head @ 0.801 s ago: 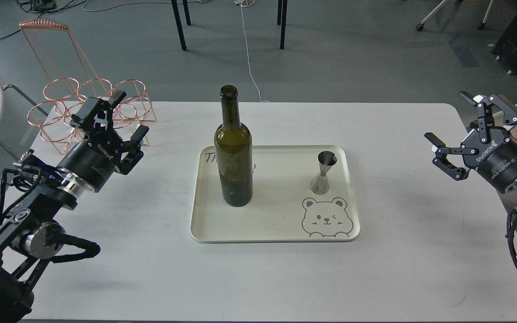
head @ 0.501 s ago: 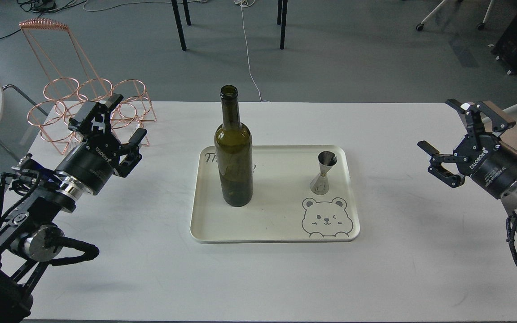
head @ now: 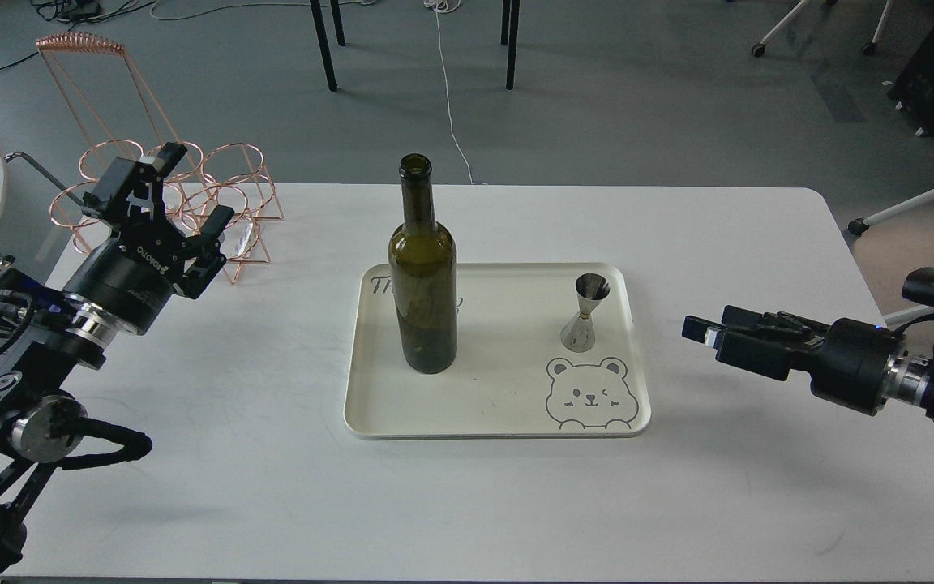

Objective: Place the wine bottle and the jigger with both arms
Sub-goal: 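Move the right gripper toward the metal jigger on the tray, then grasp the metal jigger with the right gripper and lift it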

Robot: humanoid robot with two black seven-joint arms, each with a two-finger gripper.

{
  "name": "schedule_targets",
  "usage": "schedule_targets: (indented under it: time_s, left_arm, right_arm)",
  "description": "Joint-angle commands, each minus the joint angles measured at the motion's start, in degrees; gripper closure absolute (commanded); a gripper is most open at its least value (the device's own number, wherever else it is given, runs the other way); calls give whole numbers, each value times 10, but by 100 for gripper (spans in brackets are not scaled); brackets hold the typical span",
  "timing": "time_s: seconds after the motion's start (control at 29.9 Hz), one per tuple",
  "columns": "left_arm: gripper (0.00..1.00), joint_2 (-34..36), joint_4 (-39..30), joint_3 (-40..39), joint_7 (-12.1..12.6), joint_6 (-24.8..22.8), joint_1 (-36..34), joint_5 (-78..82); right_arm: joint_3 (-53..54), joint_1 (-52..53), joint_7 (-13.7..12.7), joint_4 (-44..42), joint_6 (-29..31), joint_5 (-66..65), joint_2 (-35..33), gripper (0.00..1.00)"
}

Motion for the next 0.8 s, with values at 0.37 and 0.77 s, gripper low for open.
schedule_targets:
  time_s: [0.37, 0.77]
  left_arm:
    - [2, 9, -16, -3, -3, 0, -2, 1]
    - [2, 14, -24, -12, -3, 0, -2, 1]
  right_arm:
    - [-12, 3, 0, -277, -175, -222, 234, 1]
    - [-11, 58, 0, -443, -175, -235, 389, 8]
